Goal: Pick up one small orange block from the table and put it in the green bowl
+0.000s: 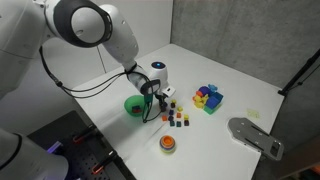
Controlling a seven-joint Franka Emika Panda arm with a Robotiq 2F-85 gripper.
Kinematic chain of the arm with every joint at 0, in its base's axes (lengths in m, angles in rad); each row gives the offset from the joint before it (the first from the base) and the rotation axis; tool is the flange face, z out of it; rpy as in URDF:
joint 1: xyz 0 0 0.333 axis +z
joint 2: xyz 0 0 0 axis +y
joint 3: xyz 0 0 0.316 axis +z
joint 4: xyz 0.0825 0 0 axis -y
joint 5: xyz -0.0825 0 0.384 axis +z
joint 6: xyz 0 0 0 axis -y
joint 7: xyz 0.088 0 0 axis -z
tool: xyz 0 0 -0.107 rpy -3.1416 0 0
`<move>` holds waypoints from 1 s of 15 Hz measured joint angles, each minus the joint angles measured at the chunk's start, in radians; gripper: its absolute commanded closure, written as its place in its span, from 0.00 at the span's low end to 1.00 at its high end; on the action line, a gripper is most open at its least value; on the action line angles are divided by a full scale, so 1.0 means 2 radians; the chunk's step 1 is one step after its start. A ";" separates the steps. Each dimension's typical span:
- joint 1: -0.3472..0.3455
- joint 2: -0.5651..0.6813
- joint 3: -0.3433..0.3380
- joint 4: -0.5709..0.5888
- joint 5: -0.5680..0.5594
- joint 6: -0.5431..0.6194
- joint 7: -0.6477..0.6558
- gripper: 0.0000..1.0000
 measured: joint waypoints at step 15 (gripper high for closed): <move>0.003 0.004 0.010 0.000 0.000 0.007 0.000 0.60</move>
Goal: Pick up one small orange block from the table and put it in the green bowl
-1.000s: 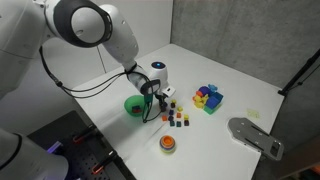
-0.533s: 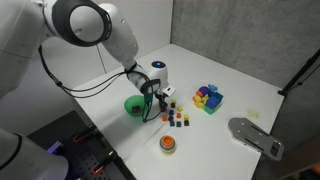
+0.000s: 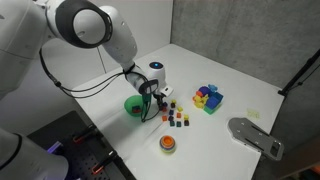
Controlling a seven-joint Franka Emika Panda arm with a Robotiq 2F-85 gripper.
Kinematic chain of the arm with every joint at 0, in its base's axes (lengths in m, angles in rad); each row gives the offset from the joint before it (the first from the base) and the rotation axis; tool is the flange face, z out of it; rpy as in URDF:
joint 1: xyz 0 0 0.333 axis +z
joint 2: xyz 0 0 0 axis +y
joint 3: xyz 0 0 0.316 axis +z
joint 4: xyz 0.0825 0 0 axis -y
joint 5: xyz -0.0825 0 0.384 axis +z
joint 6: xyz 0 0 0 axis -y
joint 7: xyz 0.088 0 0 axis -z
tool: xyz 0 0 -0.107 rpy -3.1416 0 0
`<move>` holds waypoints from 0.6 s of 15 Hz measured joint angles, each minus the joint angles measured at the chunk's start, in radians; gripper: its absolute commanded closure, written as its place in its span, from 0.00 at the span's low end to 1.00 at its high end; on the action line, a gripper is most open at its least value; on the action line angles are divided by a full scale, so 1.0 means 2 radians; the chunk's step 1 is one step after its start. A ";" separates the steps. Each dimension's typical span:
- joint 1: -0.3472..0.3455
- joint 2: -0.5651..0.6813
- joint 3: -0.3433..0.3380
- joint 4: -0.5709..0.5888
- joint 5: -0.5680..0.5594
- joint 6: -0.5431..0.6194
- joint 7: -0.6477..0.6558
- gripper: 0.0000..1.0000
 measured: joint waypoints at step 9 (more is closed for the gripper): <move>0.000 -0.011 0.006 -0.003 0.000 0.028 -0.009 0.90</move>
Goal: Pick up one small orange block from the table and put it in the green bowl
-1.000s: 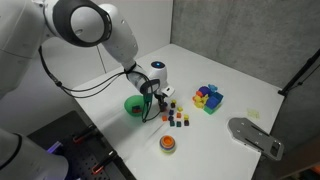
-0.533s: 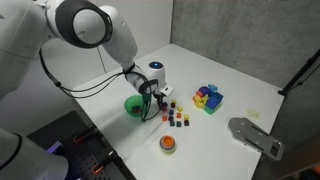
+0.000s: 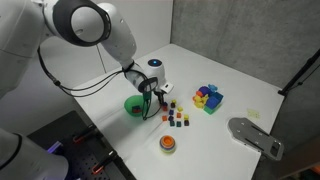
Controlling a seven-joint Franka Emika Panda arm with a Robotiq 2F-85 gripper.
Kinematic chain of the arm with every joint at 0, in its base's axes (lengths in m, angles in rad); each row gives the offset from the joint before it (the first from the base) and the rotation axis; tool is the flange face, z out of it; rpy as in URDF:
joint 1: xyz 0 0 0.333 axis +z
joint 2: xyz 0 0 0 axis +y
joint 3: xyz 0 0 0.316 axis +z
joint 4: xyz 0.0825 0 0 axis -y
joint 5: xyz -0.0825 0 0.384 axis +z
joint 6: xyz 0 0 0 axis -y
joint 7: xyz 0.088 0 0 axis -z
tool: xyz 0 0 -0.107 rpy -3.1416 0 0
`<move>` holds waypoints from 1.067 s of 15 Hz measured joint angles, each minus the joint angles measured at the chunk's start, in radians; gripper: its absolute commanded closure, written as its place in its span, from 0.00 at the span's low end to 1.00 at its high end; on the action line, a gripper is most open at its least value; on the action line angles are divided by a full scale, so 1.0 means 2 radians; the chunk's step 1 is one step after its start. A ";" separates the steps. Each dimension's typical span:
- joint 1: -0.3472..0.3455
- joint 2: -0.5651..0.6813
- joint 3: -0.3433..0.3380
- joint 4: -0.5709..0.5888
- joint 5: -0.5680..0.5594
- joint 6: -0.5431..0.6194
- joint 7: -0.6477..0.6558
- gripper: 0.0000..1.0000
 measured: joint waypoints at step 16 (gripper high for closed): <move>0.008 -0.221 0.015 -0.194 0.000 -0.074 -0.059 0.45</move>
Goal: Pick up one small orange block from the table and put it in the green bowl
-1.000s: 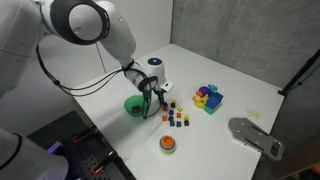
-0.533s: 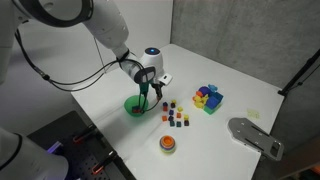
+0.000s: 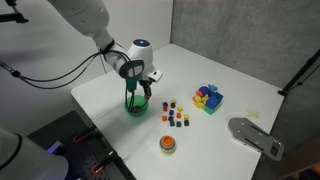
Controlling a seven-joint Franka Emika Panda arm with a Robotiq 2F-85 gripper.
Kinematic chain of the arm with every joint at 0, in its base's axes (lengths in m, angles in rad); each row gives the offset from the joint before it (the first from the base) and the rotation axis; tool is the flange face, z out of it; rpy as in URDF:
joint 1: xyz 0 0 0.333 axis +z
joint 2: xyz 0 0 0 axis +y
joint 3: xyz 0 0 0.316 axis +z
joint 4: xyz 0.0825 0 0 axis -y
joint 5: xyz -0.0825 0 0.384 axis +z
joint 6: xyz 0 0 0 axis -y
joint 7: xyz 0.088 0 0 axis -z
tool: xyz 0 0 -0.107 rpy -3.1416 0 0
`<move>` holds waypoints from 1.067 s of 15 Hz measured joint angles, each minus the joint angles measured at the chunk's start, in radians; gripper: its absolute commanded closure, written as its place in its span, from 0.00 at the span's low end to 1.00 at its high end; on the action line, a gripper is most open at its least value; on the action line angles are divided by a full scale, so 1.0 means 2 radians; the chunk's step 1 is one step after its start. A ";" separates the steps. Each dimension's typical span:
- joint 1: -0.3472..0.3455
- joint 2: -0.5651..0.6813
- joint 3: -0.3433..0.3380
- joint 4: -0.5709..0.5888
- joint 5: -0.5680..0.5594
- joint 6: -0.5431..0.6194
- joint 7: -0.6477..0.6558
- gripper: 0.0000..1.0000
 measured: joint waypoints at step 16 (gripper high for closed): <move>-0.005 -0.185 0.020 -0.062 -0.035 -0.156 -0.048 0.00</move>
